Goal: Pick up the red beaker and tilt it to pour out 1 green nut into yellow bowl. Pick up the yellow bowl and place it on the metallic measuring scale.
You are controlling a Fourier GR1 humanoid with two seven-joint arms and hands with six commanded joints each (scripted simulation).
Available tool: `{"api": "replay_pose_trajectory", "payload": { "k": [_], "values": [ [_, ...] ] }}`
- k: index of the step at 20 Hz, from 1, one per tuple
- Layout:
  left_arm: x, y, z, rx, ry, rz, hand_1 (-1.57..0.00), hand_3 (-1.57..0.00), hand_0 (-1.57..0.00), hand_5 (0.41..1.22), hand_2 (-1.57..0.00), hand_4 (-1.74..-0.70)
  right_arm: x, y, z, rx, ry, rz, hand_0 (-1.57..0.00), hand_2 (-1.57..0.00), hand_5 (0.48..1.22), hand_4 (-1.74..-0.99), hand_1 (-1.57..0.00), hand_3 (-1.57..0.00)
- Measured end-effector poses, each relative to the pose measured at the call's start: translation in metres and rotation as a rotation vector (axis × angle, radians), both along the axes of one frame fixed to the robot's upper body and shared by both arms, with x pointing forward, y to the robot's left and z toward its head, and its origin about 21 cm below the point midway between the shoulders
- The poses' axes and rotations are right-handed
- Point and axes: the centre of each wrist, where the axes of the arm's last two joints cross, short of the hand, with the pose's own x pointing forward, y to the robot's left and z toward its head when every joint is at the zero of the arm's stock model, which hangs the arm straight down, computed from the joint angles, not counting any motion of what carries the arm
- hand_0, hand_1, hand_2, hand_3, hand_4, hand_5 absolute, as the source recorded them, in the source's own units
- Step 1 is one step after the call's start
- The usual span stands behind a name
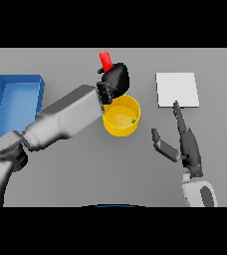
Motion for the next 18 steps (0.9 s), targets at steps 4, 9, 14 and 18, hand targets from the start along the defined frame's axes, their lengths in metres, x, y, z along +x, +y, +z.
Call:
{"api": "replay_pose_trajectory", "payload": {
  "k": [4, 9, 14, 18],
  "values": [
    [-0.002, -0.013, -0.001, 0.158, -0.044, -0.037, -1.57, -1.57, -1.57, 1.221, -1.57, -1.73, 0.003, 0.007, 0.002, -0.002, 0.005, -0.005, 0.0, 0.0, 0.677, -1.051, 0.0, 0.0],
    [0.005, -0.022, 0.021, 0.183, -0.077, -0.068, -1.57, -1.57, -1.57, 1.221, -1.57, -1.73, 0.0, 0.005, 0.002, -0.008, -0.004, 0.006, 0.0, 0.0, 0.684, -1.035, 0.0, 0.0],
    [0.031, -0.012, 0.086, 0.054, -0.123, 0.013, -1.57, -1.26, -1.57, 1.221, -1.57, -1.73, 0.002, 0.004, 0.002, -0.027, -0.014, -0.004, 0.0, 0.0, 0.681, -1.024, 0.0, 0.0],
    [0.054, 0.021, 0.14, -0.157, -0.113, 0.142, -1.57, -1.29, -1.57, 1.221, -1.57, -1.73, -0.002, 0.004, -0.001, -0.01, 0.001, -0.003, 0.0, 0.0, 0.683, -1.001, 0.0, 0.0]
  ]
}}
